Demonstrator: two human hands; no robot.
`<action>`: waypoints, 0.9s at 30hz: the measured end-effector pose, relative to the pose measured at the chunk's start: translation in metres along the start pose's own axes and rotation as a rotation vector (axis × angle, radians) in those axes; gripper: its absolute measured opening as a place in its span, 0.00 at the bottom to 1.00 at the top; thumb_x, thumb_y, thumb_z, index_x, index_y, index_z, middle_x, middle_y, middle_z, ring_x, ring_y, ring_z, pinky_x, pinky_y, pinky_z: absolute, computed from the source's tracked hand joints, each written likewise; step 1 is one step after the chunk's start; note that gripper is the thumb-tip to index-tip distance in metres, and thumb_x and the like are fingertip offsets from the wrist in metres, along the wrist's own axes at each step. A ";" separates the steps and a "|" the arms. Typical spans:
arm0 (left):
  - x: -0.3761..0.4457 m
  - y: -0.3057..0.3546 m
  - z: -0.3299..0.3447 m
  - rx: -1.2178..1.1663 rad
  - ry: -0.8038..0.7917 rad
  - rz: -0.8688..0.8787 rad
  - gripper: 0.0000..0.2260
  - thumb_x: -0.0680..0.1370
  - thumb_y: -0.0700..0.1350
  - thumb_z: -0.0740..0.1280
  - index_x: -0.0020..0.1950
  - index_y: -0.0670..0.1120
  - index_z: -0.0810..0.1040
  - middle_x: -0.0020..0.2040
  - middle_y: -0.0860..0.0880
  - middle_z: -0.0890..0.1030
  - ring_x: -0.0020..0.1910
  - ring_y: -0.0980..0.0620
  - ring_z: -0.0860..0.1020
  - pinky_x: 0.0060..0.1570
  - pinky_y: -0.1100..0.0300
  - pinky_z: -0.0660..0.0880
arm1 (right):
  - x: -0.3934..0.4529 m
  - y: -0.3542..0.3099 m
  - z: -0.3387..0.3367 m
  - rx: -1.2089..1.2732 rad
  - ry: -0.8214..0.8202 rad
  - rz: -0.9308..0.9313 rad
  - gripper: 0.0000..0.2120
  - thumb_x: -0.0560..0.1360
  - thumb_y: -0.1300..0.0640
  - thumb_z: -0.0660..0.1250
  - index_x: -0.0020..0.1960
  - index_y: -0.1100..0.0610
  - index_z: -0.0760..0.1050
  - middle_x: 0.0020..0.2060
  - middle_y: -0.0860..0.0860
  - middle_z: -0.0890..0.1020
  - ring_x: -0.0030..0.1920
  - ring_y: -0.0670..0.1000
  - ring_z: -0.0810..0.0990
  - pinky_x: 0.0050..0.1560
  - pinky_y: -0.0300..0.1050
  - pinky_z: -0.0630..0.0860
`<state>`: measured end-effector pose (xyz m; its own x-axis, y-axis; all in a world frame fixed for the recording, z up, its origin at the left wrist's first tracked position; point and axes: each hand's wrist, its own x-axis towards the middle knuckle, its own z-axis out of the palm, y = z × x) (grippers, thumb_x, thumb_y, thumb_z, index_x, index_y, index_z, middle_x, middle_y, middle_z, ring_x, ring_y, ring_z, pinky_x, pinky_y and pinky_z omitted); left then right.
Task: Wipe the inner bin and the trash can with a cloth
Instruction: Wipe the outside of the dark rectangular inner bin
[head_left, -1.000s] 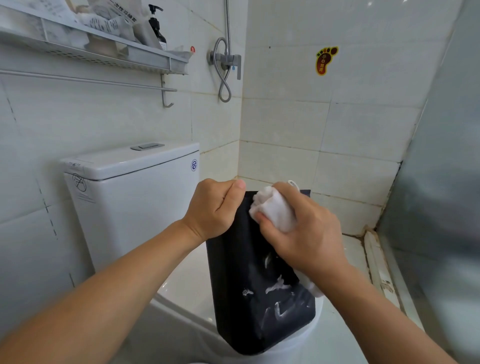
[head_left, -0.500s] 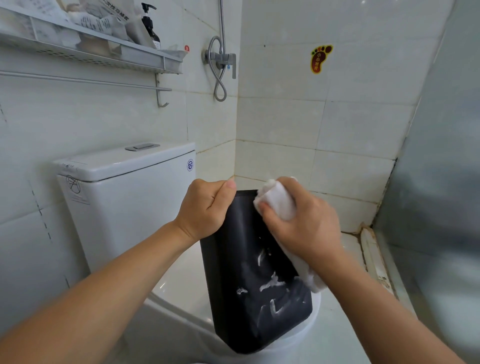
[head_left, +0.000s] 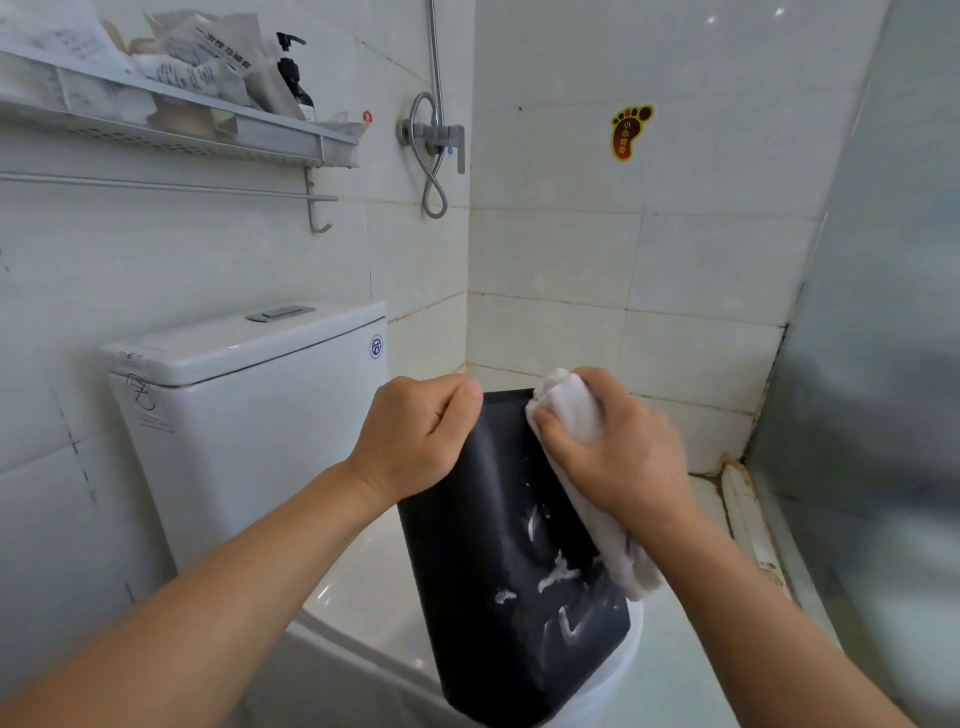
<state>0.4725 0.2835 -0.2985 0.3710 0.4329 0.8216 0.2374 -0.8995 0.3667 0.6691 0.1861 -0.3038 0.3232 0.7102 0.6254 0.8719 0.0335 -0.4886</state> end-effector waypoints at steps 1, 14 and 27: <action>0.000 0.001 0.000 0.019 -0.019 0.027 0.18 0.82 0.51 0.58 0.32 0.58 0.63 0.25 0.55 0.62 0.25 0.52 0.63 0.29 0.60 0.61 | 0.001 0.004 -0.001 0.016 0.005 0.022 0.18 0.75 0.32 0.66 0.60 0.40 0.72 0.39 0.42 0.81 0.45 0.52 0.82 0.44 0.49 0.75; 0.001 0.002 0.000 -0.003 0.006 -0.060 0.11 0.76 0.53 0.63 0.34 0.55 0.75 0.28 0.54 0.75 0.28 0.51 0.73 0.32 0.58 0.71 | -0.031 -0.009 -0.002 0.052 -0.082 -0.190 0.21 0.73 0.33 0.67 0.61 0.40 0.72 0.40 0.42 0.82 0.40 0.50 0.82 0.41 0.51 0.79; -0.003 -0.013 -0.004 -0.095 0.018 -0.122 0.16 0.74 0.51 0.65 0.31 0.43 0.73 0.27 0.48 0.69 0.28 0.52 0.67 0.30 0.58 0.65 | -0.027 -0.002 0.009 -0.078 -0.100 -0.186 0.23 0.72 0.31 0.63 0.62 0.41 0.70 0.41 0.45 0.83 0.43 0.55 0.82 0.42 0.51 0.78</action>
<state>0.4650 0.2941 -0.3041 0.3286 0.5388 0.7757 0.1932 -0.8423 0.5032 0.6559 0.1732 -0.3250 0.1199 0.7633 0.6348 0.9400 0.1184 -0.3198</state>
